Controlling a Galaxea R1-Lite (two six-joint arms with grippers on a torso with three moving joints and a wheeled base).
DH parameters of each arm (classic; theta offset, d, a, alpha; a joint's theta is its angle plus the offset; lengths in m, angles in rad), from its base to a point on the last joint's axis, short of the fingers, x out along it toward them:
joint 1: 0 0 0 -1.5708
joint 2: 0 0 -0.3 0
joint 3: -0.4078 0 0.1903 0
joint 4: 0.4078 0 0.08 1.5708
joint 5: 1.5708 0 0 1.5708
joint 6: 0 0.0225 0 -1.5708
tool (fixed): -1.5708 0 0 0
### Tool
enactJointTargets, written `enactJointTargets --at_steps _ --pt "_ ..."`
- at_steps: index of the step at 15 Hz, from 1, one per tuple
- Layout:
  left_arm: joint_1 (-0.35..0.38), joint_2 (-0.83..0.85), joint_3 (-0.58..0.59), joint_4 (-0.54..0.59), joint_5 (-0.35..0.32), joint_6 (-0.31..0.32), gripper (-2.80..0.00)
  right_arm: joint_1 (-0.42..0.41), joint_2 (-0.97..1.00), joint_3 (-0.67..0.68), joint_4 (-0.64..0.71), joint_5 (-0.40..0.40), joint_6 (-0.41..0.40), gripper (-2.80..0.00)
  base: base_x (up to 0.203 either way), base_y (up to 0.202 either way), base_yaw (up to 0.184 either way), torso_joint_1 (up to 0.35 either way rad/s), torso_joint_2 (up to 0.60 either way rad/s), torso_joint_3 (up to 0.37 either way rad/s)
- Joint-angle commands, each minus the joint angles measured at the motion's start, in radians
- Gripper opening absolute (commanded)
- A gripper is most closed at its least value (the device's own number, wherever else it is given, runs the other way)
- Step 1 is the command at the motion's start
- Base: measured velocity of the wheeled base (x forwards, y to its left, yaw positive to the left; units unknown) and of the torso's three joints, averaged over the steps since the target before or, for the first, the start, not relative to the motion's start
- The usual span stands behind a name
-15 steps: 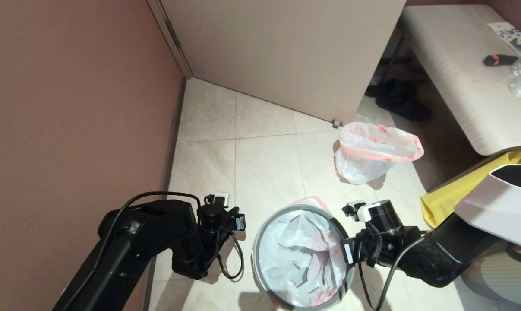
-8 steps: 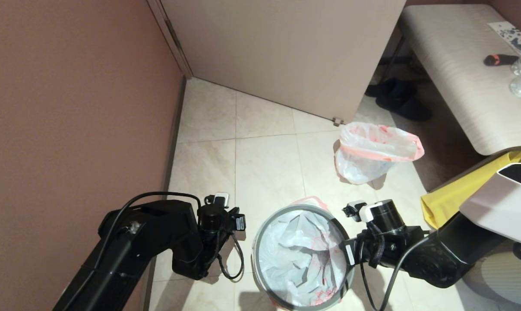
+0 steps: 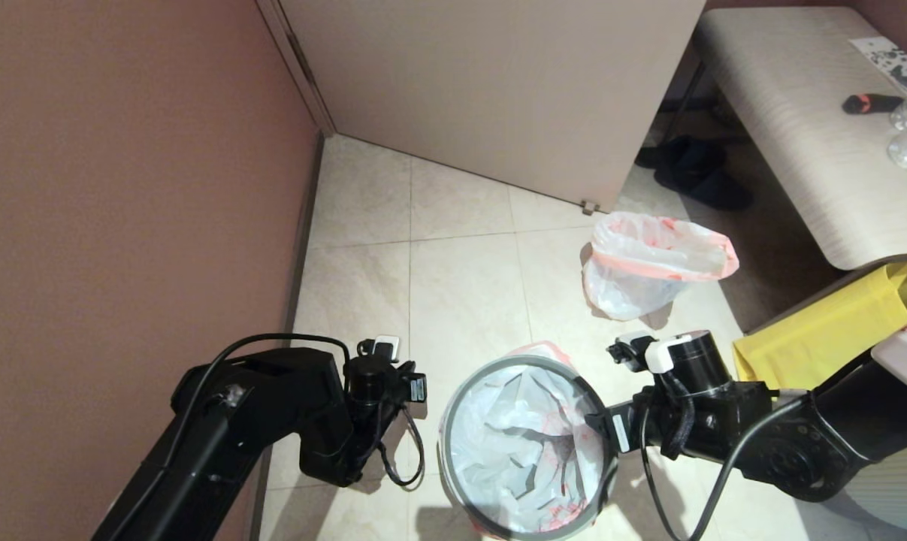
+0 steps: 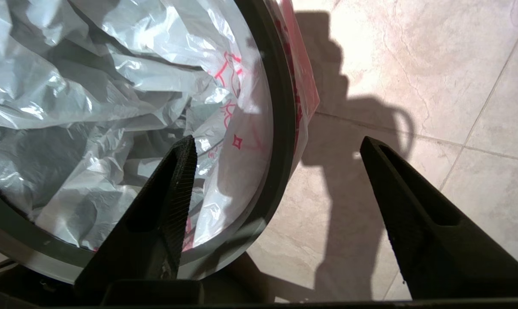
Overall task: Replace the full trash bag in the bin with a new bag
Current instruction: Place the trash can ring on the trash can
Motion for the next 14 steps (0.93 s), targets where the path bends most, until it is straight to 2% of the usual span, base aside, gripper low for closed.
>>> enactJointTargets --at_steps 1,2,9,12,14 --pt "0.0 -0.001 -0.001 0.0 0.001 0.001 -2.8 -0.008 -0.024 -0.006 -0.007 -0.001 0.002 0.0 0.0 0.0 0.0 0.0 0.0 0.0" --pt "0.0 -0.001 -0.006 0.005 0.002 0.002 -2.8 -0.011 -0.032 -0.005 -0.007 0.0 0.002 -2.8 0.0 0.0 0.0 0.0 0.0 0.0" --pt "-0.003 -0.028 -0.008 0.04 0.027 0.002 -2.8 -0.014 -0.028 -0.006 -0.007 0.005 0.0 -2.8 0.0 0.0 0.0 0.0 0.0 0.0" --pt "-0.018 -0.086 -0.007 0.113 0.063 -0.001 -2.8 -0.007 0.018 -0.008 -0.007 -0.002 -0.005 -2.8 0.0 0.0 0.0 0.0 0.0 0.0" --pt "-0.041 -0.178 0.007 0.218 0.1 -0.012 -2.8 -0.007 0.052 -0.019 -0.006 -0.005 -0.008 -2.8 0.0 0.0 0.0 0.0 0.0 0.0"
